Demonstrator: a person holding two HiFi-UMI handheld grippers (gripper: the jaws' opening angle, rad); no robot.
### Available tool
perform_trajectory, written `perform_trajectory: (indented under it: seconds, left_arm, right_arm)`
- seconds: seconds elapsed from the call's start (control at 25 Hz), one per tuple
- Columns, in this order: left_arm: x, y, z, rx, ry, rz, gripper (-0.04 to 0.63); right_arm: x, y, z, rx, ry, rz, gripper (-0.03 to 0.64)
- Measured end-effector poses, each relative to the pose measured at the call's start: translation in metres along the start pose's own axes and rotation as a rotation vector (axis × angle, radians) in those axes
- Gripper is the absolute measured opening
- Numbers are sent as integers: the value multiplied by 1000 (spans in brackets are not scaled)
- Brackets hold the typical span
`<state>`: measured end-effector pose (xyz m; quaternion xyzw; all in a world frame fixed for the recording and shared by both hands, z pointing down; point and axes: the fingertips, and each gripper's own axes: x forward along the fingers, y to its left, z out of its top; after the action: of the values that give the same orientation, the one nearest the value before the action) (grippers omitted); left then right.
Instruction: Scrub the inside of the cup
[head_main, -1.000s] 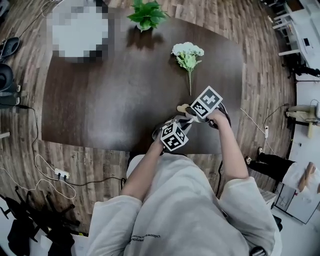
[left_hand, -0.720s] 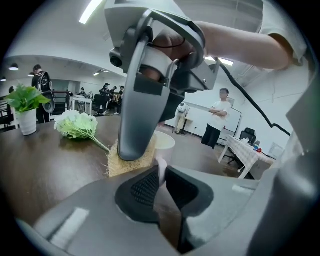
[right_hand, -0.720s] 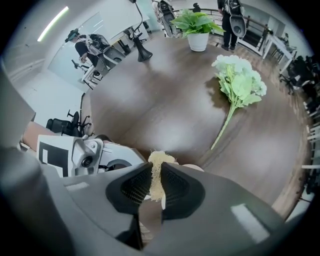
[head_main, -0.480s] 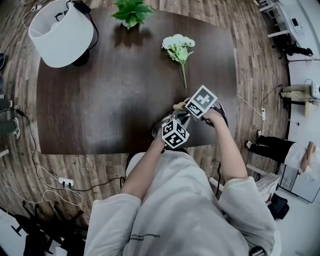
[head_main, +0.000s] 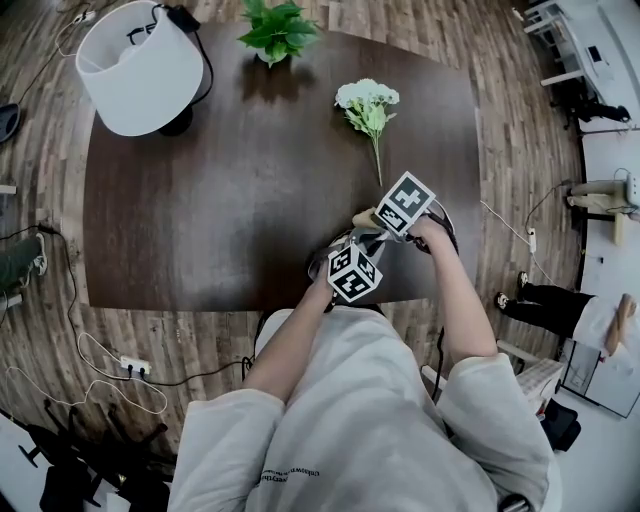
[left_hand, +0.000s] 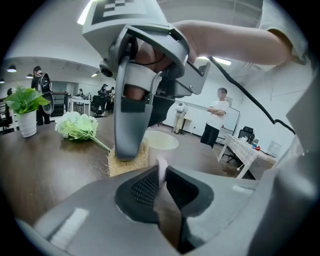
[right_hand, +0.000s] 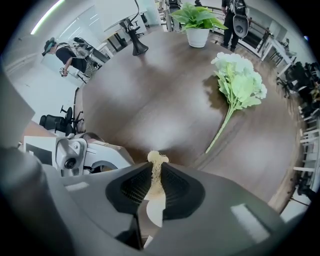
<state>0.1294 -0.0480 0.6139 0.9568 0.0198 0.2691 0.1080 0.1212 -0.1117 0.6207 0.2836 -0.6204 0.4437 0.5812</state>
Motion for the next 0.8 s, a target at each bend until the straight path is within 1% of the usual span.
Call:
perform_trajectory:
  seconds: [0.2, 0.32, 0.6, 0.8]
  left_arm:
    - [2, 1, 0, 18, 12, 11, 46]
    - [0, 1, -2, 21, 24, 34, 46]
    - [-7, 1, -5, -26, 48, 141, 48]
    - [-4, 3, -7, -64, 59, 214, 51]
  right_arm:
    - [-1, -10, 4, -26, -21, 9, 80]
    - [-2, -15, 8, -56, -47, 13, 80]
    - [-5, -17, 10, -109, -105, 56, 80]
    - [-7, -33, 8, -124, -135, 70, 80]
